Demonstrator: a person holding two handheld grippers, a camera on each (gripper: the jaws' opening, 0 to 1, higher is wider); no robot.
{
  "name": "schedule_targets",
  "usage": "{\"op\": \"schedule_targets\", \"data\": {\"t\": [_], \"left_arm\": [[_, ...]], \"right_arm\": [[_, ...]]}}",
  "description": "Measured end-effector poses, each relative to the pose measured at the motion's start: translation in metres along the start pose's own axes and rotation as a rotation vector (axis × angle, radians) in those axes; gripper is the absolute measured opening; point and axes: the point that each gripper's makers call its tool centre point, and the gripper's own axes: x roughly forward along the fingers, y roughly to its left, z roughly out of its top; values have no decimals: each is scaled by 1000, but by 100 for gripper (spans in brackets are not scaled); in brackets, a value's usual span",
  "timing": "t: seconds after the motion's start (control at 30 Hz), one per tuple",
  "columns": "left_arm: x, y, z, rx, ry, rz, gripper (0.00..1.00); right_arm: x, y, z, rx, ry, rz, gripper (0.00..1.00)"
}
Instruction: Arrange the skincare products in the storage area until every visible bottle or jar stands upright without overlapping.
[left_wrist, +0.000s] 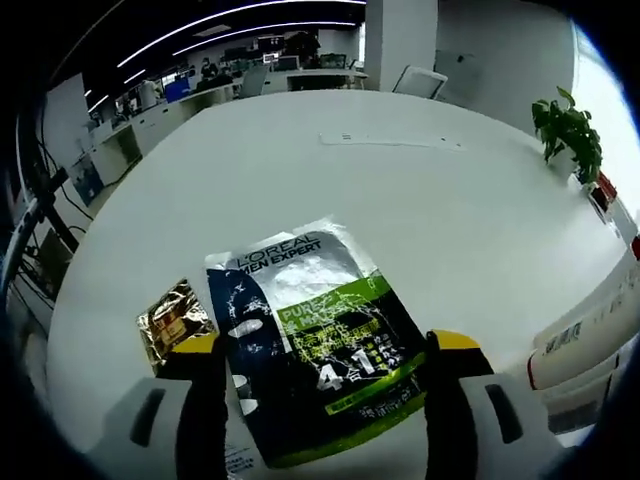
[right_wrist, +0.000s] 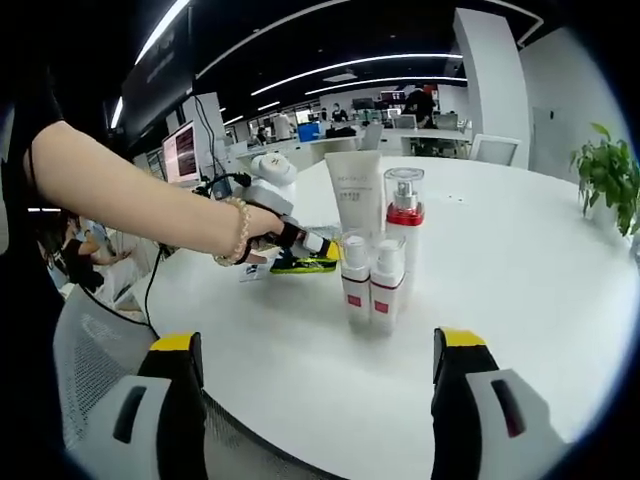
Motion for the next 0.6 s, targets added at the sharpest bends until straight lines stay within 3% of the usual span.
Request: {"op": "schedule_targets", "data": {"t": [0.13, 0.2, 0.43, 0.47, 0.5, 0.6], "left_arm": [[0, 2, 2, 16, 1, -6, 71], [-2, -2, 5, 51, -13, -17, 64], [-4, -5, 5, 48, -31, -27, 59], [-4, -7, 5, 49, -31, -40, 55], [-4, -8, 5, 56, -32, -46, 45], [-4, -7, 7, 62, -29, -55, 40]], "right_arm": [[0, -1, -1, 1, 2, -2, 95], [0, -1, 0, 1, 2, -4, 95], [0, -2, -1, 25, -1, 1, 94], [0, -3, -1, 24, -2, -1, 94], [0, -3, -1, 23, -1, -3, 94], [0, -3, -2, 14, 6, -5, 94]]}}
